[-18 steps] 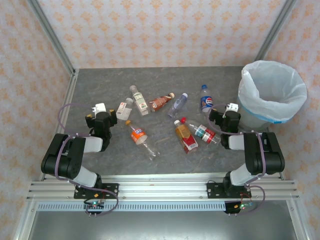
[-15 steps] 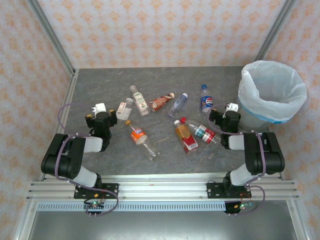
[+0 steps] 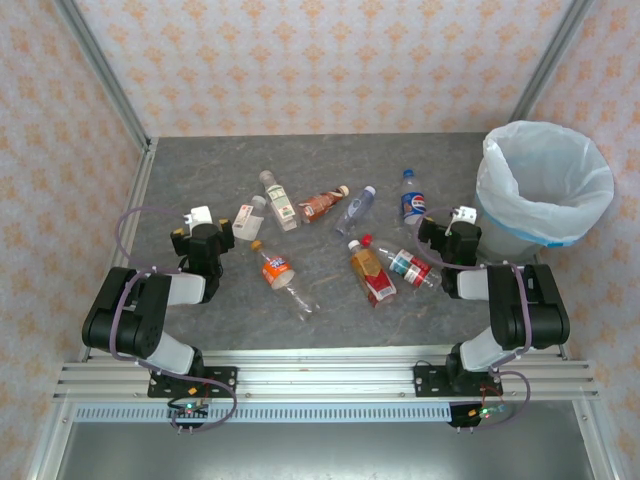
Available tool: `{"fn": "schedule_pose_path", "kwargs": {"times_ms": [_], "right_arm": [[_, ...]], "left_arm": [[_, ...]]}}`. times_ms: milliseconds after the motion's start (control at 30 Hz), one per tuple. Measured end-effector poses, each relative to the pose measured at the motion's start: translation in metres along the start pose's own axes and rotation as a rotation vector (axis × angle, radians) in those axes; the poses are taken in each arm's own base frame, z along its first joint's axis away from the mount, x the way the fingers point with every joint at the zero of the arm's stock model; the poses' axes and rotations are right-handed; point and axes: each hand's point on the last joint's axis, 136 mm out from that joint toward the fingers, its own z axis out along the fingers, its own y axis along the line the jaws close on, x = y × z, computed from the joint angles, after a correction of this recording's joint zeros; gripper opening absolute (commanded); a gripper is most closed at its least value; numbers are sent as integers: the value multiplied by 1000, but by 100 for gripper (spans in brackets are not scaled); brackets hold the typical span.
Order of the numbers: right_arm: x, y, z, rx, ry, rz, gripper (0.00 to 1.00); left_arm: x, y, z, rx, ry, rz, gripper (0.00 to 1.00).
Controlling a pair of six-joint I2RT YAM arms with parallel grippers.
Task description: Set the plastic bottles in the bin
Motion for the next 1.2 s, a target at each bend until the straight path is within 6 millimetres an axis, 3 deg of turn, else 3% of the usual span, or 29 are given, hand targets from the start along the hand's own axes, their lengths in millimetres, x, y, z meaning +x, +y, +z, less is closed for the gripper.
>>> {"fn": "schedule_pose_path", "kwargs": {"times_ms": [500,600,700,833,967,1200], "right_arm": [[0,3,-1,-17,4,-7,99],[-7,10,-8,-54,8,-21,99],[-28,18,-16,-90,-19,-31,99],[-54,23,-26,-110,-73,-26,99],[-60,24,-33,-119,-60,6,99],[-89,38,-45,-178,-43,126,99]], "left_arm": [[-3,-1,-1,5,-6,-3,100],[-5,-2,-1,11,-11,-4,100],[-10,-2,-1,9,3,5,100],[-49,1,-15,13,-47,-23,100],[-90,10,-34,-1,-100,-66,100],[-121,19,-63,-4,-25,-275,100]]}}
